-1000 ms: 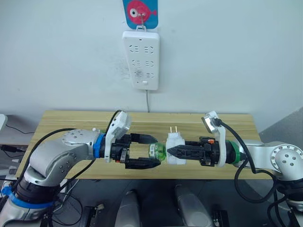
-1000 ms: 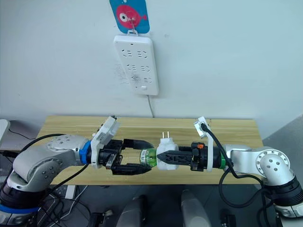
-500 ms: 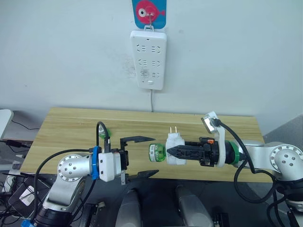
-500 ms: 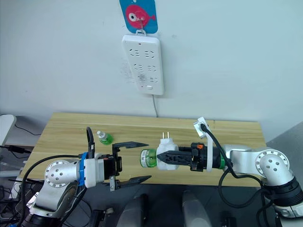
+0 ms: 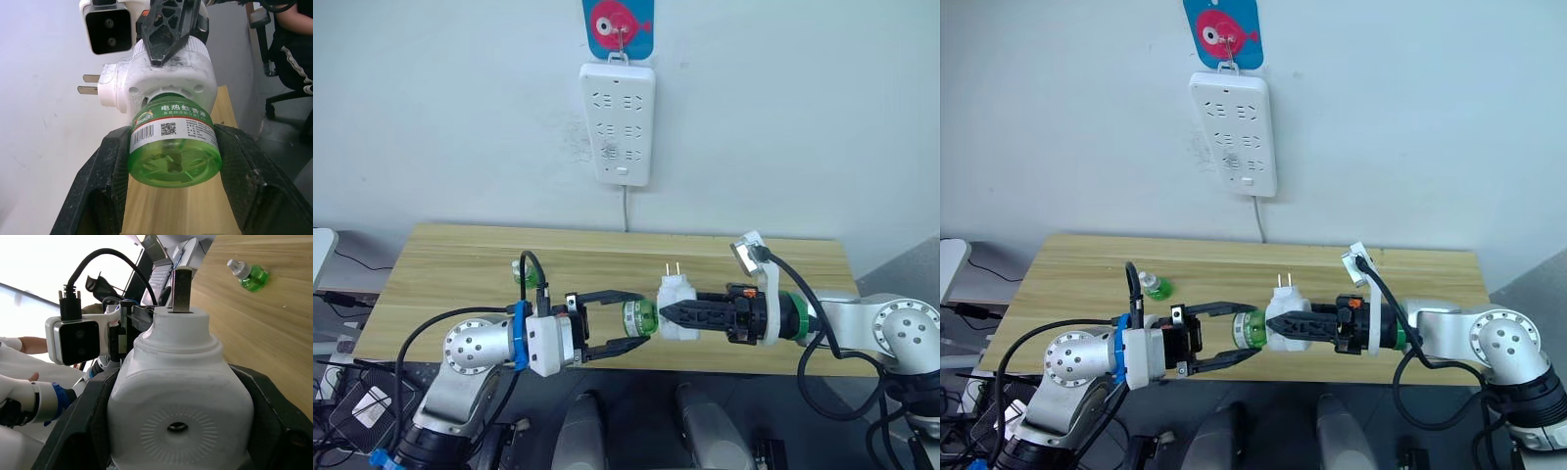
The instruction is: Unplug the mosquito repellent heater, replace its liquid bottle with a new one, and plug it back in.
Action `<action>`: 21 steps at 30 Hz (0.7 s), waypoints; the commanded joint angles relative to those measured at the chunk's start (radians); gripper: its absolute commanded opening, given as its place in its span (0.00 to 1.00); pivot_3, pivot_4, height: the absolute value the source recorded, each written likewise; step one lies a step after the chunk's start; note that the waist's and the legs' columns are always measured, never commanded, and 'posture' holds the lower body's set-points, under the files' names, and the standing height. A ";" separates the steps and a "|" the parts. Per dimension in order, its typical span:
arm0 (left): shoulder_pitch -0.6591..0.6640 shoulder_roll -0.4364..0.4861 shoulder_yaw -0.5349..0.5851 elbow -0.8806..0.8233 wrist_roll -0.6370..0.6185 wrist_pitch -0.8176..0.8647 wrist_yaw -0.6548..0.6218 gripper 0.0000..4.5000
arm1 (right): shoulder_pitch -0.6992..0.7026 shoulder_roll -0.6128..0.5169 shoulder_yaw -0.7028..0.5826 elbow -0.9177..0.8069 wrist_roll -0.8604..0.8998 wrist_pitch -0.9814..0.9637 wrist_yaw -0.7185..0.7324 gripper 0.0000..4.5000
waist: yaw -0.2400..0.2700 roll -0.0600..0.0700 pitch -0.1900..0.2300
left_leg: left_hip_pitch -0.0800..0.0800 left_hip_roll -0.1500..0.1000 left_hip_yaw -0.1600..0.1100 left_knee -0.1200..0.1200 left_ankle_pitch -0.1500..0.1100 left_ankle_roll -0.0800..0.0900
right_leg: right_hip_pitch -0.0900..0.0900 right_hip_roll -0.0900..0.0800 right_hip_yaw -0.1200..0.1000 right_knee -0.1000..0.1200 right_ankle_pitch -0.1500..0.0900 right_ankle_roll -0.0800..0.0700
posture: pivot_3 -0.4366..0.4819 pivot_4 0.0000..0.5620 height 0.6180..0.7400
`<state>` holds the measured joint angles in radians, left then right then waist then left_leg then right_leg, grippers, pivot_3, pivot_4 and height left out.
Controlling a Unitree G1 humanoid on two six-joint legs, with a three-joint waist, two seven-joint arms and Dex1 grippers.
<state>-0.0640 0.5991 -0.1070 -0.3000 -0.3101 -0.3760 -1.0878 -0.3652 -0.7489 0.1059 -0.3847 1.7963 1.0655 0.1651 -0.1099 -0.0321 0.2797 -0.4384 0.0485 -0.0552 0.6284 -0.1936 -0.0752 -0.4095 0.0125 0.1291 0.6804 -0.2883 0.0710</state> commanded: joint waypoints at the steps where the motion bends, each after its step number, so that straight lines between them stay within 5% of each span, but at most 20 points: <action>1: -0.022 -0.014 -0.008 -0.007 0.004 0.007 0.029 0.50 | -0.001 0.007 -0.011 -0.034 0.045 -0.004 0.013 0.67 | 0.000 0.000 0.000 | 0.000 0.000 0.000 0.000 0.000 0.000 | 0.000 0.000 0.000 0.000 0.000 0.000 | 0.30 0.46 1.00; 9: -0.017 0.063 -0.029 -0.063 -0.093 0.144 -0.053 0.50 | 0.002 0.007 -0.013 -0.036 0.038 -0.001 0.017 0.67 | -0.003 0.000 0.000 | 0.000 0.000 -0.001 0.000 0.000 0.000 | 0.000 0.000 0.000 0.000 0.000 0.000 | 0.30 0.47 1.00; 11: -0.040 0.122 -0.042 -0.105 -0.157 0.333 -0.053 0.50 | 0.004 0.003 -0.017 -0.033 0.035 0.004 0.024 0.67 | -0.003 0.000 0.000 | 0.000 0.000 -0.001 0.000 0.000 0.000 | 0.000 0.000 -0.001 0.000 0.000 0.000 | 0.31 0.46 1.00; 15: -0.212 0.275 -0.023 -0.148 -0.618 0.981 0.044 0.50 | 0.000 -0.006 -0.018 -0.028 0.031 0.023 0.044 0.67 | -0.001 0.000 0.000 | 0.000 0.000 -0.002 0.000 0.000 0.000 | 0.000 0.001 -0.002 0.001 -0.001 0.001 | 0.31 0.46 1.00; 21: -0.360 0.427 0.031 0.016 -0.885 1.386 -0.073 0.50 | 0.002 -0.025 -0.022 -0.029 0.007 0.036 0.080 0.67 | -0.010 0.000 0.000 | 0.000 0.000 -0.003 -0.001 0.000 0.000 | 0.000 0.001 -0.002 0.001 -0.001 0.002 | 0.31 0.46 1.00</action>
<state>-0.4200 0.9767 -0.1397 -0.3548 -1.1461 0.9137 -1.1251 -0.3688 -0.7411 0.1236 -0.4174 1.8162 1.0945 0.2379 -0.1198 -0.0319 0.2801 -0.4381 0.0490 -0.0584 0.6272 -0.1937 -0.0749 -0.4098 0.0143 0.1263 0.6816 -0.2894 0.0725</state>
